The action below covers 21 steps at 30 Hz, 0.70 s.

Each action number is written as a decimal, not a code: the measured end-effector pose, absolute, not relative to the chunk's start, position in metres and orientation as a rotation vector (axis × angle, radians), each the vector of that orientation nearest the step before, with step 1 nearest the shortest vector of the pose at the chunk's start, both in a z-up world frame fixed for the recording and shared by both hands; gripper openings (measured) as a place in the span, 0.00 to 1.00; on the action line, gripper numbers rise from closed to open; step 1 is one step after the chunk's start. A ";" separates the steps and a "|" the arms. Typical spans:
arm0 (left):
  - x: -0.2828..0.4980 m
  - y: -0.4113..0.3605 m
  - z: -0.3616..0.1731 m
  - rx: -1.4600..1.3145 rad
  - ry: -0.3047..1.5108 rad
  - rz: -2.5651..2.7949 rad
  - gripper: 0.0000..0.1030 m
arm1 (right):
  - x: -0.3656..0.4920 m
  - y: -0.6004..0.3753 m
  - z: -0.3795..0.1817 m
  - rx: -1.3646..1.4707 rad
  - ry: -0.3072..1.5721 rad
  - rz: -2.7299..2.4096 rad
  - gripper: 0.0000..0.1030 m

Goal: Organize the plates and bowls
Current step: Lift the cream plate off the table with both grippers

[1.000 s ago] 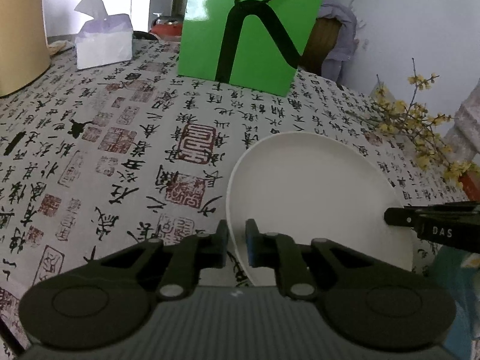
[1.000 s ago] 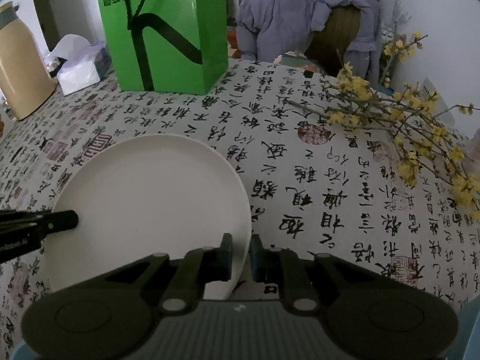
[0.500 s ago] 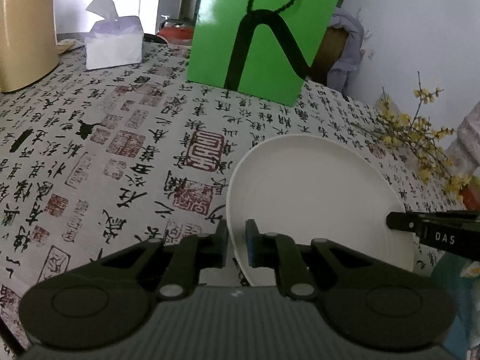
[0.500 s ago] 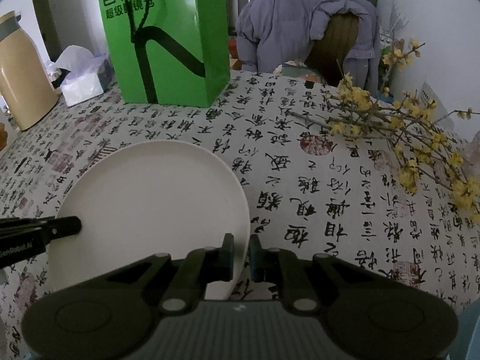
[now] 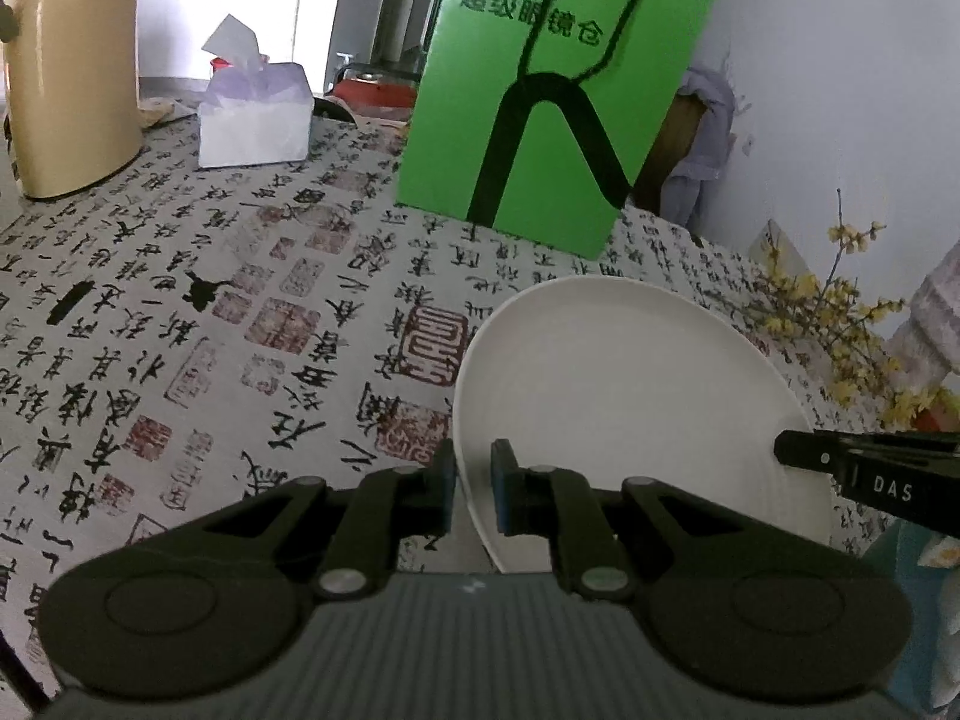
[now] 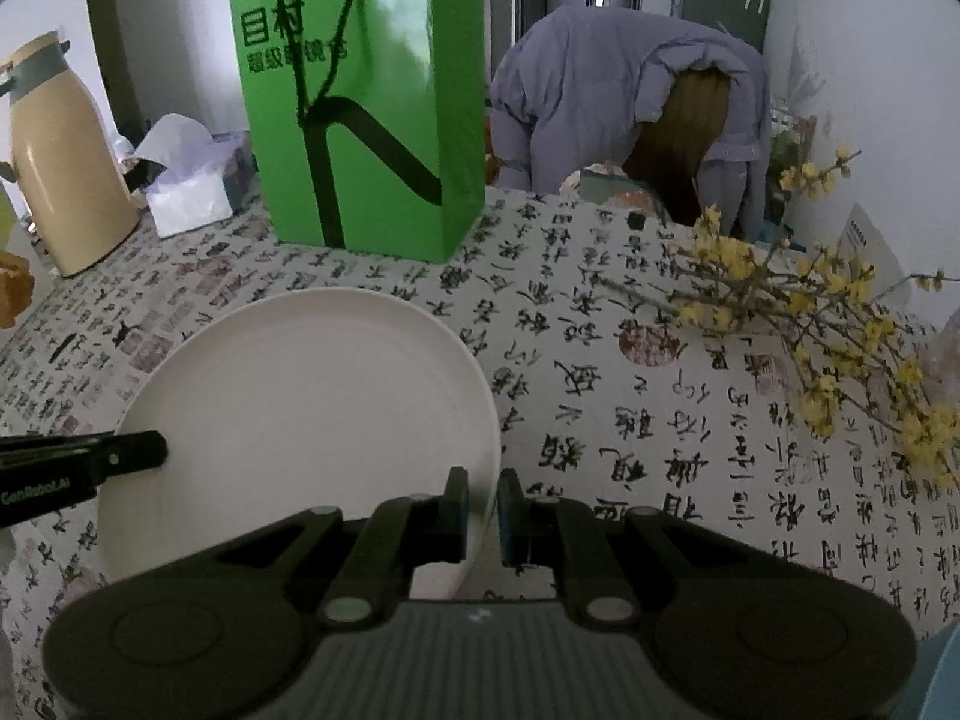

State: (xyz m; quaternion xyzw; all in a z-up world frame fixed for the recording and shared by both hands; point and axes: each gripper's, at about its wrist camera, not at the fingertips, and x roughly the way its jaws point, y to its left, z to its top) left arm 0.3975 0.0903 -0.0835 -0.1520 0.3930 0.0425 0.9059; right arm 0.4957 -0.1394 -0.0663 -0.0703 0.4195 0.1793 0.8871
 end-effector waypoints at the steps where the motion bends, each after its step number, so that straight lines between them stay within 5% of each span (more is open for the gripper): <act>1: 0.397 0.091 -0.082 -0.316 0.808 0.088 0.12 | 0.496 -0.139 -0.065 -0.144 0.868 0.374 0.09; 21: 0.374 0.095 -0.051 -0.320 0.732 0.093 0.12 | 0.470 -0.147 -0.035 -0.101 0.781 0.417 0.09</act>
